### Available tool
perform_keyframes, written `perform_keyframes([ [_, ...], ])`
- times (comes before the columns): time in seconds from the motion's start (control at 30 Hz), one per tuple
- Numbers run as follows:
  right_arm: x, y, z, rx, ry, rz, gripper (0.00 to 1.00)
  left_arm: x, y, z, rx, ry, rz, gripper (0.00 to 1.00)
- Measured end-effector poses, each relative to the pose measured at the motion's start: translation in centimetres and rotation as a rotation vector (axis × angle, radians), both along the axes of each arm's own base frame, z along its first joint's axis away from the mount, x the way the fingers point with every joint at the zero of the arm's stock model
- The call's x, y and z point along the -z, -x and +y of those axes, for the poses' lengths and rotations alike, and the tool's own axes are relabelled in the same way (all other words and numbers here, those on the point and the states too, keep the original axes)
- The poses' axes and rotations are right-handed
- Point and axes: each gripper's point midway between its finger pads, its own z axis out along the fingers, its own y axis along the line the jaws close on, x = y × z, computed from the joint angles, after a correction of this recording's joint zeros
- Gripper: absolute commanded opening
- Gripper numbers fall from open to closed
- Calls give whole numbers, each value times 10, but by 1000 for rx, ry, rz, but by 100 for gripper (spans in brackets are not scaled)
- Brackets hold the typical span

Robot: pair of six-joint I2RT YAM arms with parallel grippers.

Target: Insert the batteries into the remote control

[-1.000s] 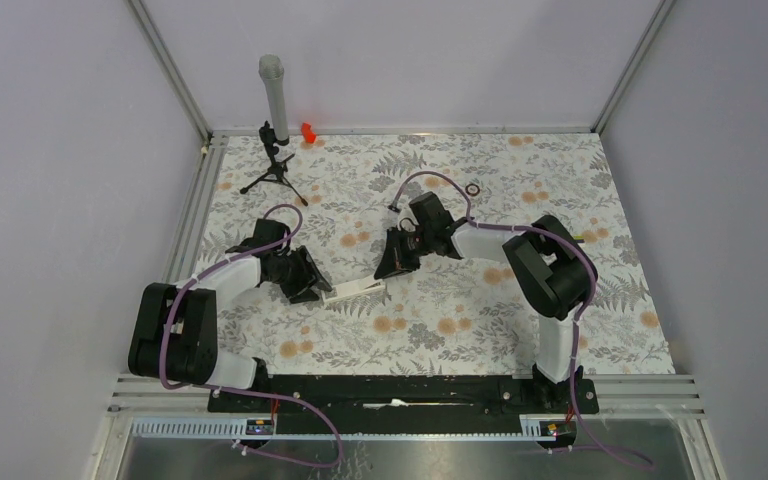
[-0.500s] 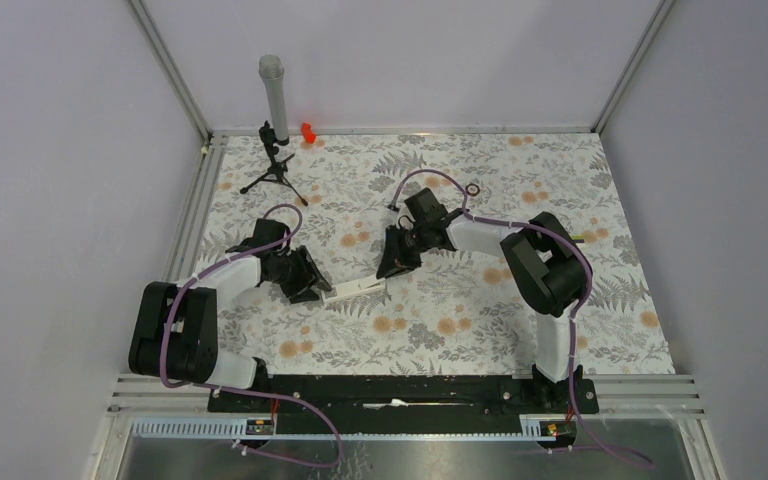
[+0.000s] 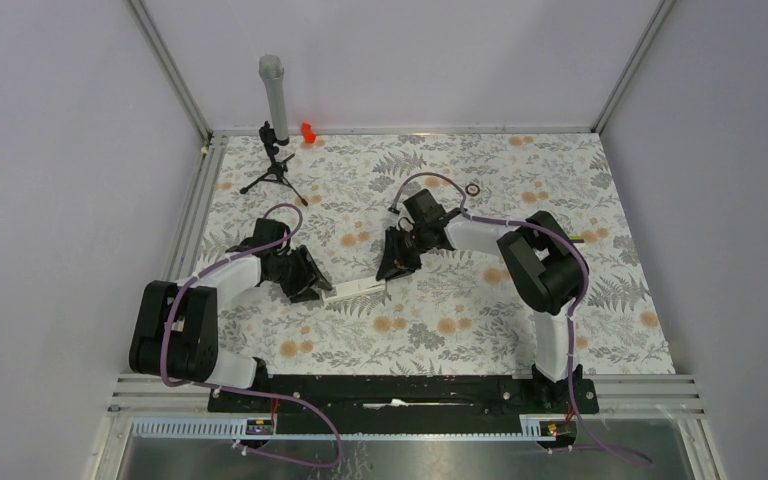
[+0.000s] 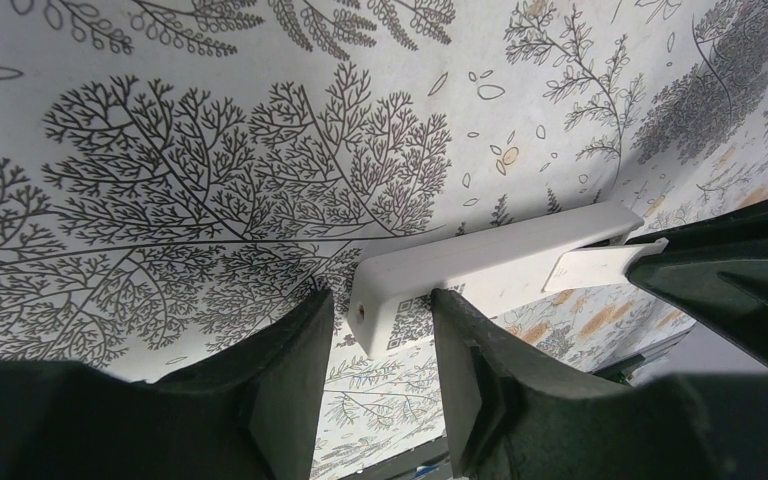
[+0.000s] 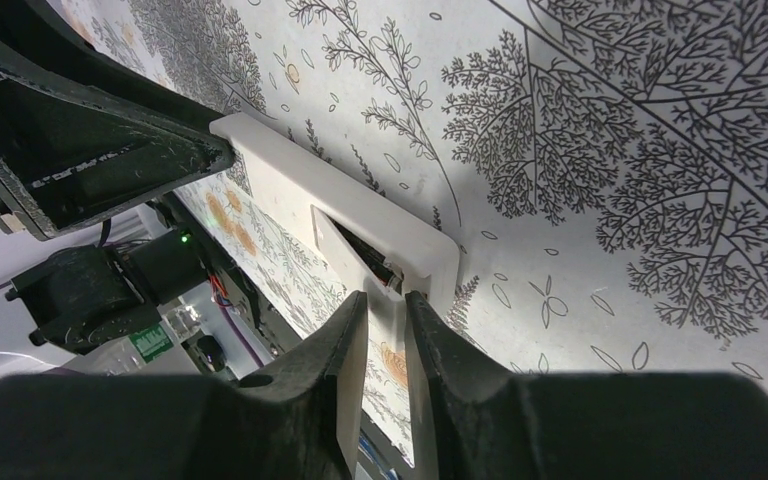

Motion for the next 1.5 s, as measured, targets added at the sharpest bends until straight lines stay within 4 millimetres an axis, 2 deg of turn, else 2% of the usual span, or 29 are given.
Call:
perform_keyframes([
  [0.3,-1,2,2,-4,29,-1,32,0,-1,0,-1,1,-4,47],
  [0.53,1,-1,-3,7,82,-13,42,0,-1,0,-2,-2,-5,48],
  [0.87,3,1,-10,16,119,-5,47,0,-2,1,-3,-5,-8,50],
  [1.27,3,3,-11,-2,118,-15,48,-1,-3,1,-3,-4,-11,52],
  [1.5,10,5,-12,-8,129,-8,41,-1,-3,0,-2,-1,-12,53],
])
